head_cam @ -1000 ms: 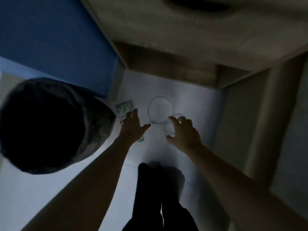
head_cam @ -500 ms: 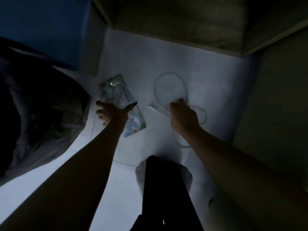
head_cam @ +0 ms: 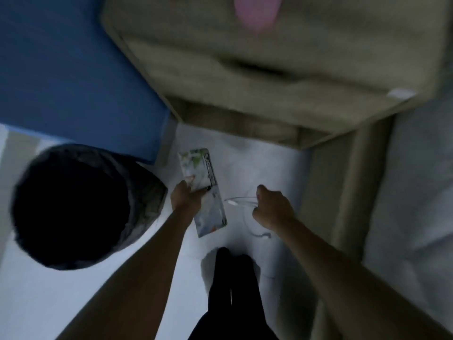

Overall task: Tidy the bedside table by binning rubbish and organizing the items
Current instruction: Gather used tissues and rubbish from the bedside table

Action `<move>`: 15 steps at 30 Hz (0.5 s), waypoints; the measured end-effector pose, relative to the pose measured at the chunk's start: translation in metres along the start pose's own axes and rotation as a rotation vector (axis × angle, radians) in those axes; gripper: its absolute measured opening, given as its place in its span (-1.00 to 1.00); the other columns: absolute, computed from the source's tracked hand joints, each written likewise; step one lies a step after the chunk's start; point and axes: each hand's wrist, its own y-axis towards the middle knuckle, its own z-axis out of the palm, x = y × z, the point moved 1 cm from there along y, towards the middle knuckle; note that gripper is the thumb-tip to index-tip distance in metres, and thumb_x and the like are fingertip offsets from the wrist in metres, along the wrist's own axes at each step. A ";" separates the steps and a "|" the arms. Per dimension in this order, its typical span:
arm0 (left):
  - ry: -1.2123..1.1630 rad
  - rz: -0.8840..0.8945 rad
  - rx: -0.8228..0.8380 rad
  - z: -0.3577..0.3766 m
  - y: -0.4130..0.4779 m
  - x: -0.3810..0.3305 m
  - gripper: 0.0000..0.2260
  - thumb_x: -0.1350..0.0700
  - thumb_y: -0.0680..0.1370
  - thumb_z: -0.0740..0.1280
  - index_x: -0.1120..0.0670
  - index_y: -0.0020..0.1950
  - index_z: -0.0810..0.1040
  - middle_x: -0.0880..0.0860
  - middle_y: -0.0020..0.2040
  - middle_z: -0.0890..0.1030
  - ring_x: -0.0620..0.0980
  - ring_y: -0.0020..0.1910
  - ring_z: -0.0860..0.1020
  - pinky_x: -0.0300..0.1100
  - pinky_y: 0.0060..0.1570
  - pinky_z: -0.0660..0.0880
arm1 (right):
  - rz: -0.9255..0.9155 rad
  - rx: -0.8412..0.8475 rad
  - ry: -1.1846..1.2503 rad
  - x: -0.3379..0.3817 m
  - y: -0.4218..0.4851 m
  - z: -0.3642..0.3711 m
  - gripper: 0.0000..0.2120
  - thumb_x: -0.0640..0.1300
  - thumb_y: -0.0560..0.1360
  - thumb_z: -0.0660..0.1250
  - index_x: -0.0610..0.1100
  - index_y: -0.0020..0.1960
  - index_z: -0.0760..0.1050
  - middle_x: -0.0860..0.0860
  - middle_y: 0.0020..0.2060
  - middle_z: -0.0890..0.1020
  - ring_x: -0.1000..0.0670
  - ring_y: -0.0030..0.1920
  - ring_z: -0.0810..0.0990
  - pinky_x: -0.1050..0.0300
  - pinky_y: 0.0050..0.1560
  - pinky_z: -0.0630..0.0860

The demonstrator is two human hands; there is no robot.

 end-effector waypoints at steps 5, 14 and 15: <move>-0.082 0.078 0.052 -0.074 -0.109 -0.094 -0.49 0.02 0.36 0.53 0.17 0.24 0.53 0.18 0.15 0.61 0.15 0.11 0.57 -0.07 0.08 0.50 | 0.012 -0.083 0.059 0.040 -0.107 -0.120 -0.83 -0.22 0.38 0.21 -0.07 -0.05 0.30 -0.19 -0.10 0.61 -0.22 -0.04 0.61 0.10 -0.17 0.46; -0.189 0.270 0.119 -0.194 -0.255 -0.275 -0.61 0.06 0.31 0.52 0.11 0.09 0.55 0.12 0.08 0.60 0.10 0.08 0.55 -0.21 -0.06 0.35 | 0.007 -0.313 0.196 0.106 -0.278 -0.330 -0.80 -0.26 0.37 0.19 -0.02 -0.29 0.22 0.06 -0.39 0.41 0.01 -0.36 0.38 0.26 -0.45 0.25; -0.180 0.287 0.107 -0.205 -0.262 -0.294 -0.54 0.07 0.35 0.52 0.17 0.19 0.53 0.15 0.14 0.59 0.13 0.12 0.55 -0.20 -0.05 0.36 | 0.013 -0.356 0.231 0.114 -0.286 -0.354 -0.82 -0.26 0.36 0.19 -0.03 -0.28 0.24 0.03 -0.37 0.44 -0.02 -0.34 0.44 0.23 -0.43 0.30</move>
